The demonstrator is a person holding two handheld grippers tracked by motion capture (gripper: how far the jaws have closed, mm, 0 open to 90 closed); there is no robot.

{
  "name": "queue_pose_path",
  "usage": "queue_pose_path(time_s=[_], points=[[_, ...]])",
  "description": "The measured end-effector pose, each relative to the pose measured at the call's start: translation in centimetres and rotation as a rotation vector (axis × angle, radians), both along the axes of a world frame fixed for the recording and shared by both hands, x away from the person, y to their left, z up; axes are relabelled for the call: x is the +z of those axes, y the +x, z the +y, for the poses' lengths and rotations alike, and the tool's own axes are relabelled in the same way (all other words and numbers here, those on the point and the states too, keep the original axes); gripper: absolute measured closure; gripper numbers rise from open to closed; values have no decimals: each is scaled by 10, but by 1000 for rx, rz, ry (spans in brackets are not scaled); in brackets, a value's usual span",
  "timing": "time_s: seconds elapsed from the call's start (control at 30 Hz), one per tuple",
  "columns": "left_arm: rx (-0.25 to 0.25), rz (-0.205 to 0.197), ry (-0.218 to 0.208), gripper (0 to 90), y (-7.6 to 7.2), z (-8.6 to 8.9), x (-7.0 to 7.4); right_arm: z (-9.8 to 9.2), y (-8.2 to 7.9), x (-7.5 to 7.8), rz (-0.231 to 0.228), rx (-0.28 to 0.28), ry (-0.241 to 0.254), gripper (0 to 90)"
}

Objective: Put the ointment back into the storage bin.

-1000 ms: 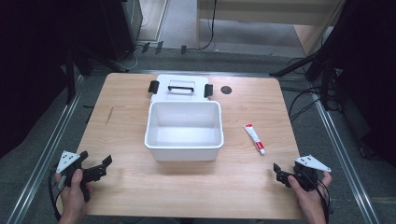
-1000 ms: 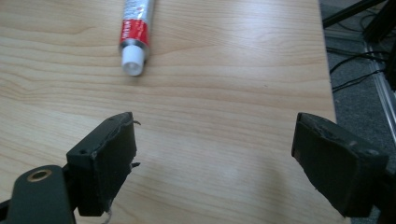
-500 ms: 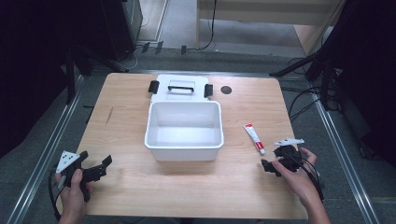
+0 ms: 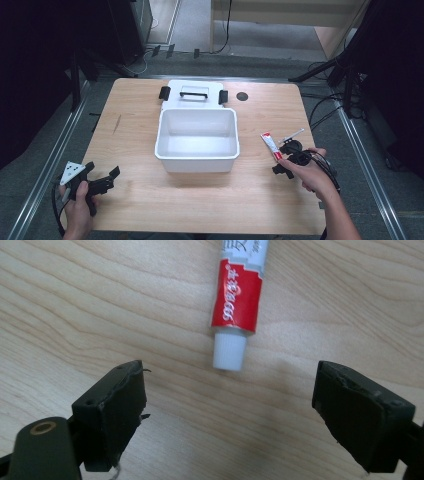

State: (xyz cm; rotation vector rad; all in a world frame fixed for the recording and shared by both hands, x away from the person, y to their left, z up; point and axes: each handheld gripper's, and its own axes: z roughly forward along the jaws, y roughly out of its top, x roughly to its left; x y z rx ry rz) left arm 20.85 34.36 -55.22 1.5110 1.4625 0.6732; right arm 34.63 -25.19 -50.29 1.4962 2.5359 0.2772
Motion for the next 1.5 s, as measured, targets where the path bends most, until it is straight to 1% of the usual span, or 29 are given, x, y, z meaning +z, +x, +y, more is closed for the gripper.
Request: queue_pose_path(time_s=[0.07,0.1,0.17,0.23,0.3,0.37,0.43,0.47,0.5,0.57,0.63,0.7,0.77,0.83,0.87,0.97,1.1,1.23,1.27,1.3,1.37,1.4,1.5], points=[[-1,1,0,0,0,0,0,4,6,2,29,10,-14,143],[-1,1,0,0,0,0,0,7,8,2,48,3,-27,145],[-1,1,-1,0,0,0,0,11,13,2,68,16,-57,164],[-1,1,-1,0,0,0,0,16,18,2,93,15,-86,180],[-2,1,-2,0,0,0,0,19,24,2,107,13,-107,204],[-2,2,-3,0,0,1,0,22,30,3,115,11,-114,230],[-3,2,-3,0,0,1,0,23,35,5,122,3,-114,267],[-1,0,-6,0,0,0,0,23,38,6,127,10,-111,285],[0,-1,-7,0,0,0,0,25,40,6,139,2,-108,312],[-1,0,-8,0,0,1,0,25,45,6,153,12,-99,348],[-1,0,-8,0,0,1,0,26,49,6,175,12,-90,385],[-1,1,-7,0,0,0,0,27,53,5,188,-1,-79,411],[0,1,-8,0,0,0,0,26,57,5,199,-14,-63,457],[1,0,-8,0,0,0,0,25,61,4,205,-28,-55,482],[0,2,-9,0,0,1,0,25,63,4,204,-33,-60,503],[0,2,-9,0,0,1,0,26,68,2,212,-33,-70,545],[0,2,-10,0,0,1,0,29,73,2,226,-39,-64,587],[-1,1,-11,0,0,1,0,30,77,1,229,-41,-67,635],[-1,2,-11,0,0,1,0,31,77,1,236,-46,-73,646],[-1,2,-11,0,0,1,0,32,78,0,234,-39,-81,655],[-2,2,-11,0,0,1,0,32,79,-1,230,-43,-82,668],[-2,3,-12,0,0,1,0,33,80,-1,233,-49,-80,672],[-2,3,-12,0,0,1,0,32,81,-1,228,-46,-75,687]])
